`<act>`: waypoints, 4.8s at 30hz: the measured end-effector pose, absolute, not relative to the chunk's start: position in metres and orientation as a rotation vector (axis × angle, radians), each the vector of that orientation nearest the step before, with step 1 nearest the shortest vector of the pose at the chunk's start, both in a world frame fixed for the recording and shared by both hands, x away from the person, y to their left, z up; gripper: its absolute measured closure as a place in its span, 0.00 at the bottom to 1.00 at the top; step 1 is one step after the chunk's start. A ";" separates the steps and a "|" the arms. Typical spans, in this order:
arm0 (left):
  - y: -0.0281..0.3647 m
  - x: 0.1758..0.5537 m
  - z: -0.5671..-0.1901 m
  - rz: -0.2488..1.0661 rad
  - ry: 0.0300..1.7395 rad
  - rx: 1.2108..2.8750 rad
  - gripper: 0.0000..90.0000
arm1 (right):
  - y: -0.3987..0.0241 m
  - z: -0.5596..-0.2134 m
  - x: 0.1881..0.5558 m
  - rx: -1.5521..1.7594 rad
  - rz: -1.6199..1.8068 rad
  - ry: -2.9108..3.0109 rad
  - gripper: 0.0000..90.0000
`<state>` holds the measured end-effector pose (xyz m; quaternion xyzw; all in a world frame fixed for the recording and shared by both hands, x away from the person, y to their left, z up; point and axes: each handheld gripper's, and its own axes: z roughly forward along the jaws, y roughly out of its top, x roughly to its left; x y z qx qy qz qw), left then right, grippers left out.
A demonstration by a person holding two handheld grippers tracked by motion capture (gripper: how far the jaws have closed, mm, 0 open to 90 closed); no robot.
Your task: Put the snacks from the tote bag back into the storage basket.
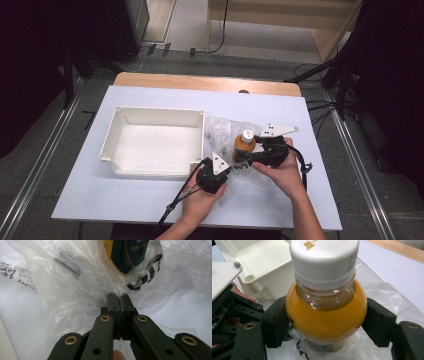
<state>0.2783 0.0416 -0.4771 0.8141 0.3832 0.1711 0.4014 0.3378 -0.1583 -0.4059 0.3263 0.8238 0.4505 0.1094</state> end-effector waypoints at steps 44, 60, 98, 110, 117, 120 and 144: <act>0.040 0.278 -0.478 0.441 0.973 2.055 1.00 | -0.157 -0.364 0.323 0.951 1.338 2.354 0.34; 0.040 0.277 -0.477 0.447 0.959 2.052 0.99 | -0.160 -0.345 0.312 0.914 1.368 2.329 0.34; 0.074 0.245 -0.442 0.318 0.793 1.929 0.53 | -0.150 -0.333 0.310 0.911 1.375 2.335 0.35; 0.095 0.233 -0.447 0.301 0.782 1.926 0.53 | -0.142 -0.331 0.313 0.895 1.396 2.342 0.35; 0.114 0.223 -0.447 0.278 0.740 1.947 0.53 | -0.139 -0.333 0.317 0.920 1.392 2.339 0.34; 0.125 0.221 -0.448 0.278 0.748 1.940 0.53 | -0.138 -0.334 0.318 0.920 1.399 2.340 0.34; 0.210 0.227 -0.441 0.359 0.853 1.843 0.50 | -0.122 -0.334 0.325 0.922 1.363 2.367 0.35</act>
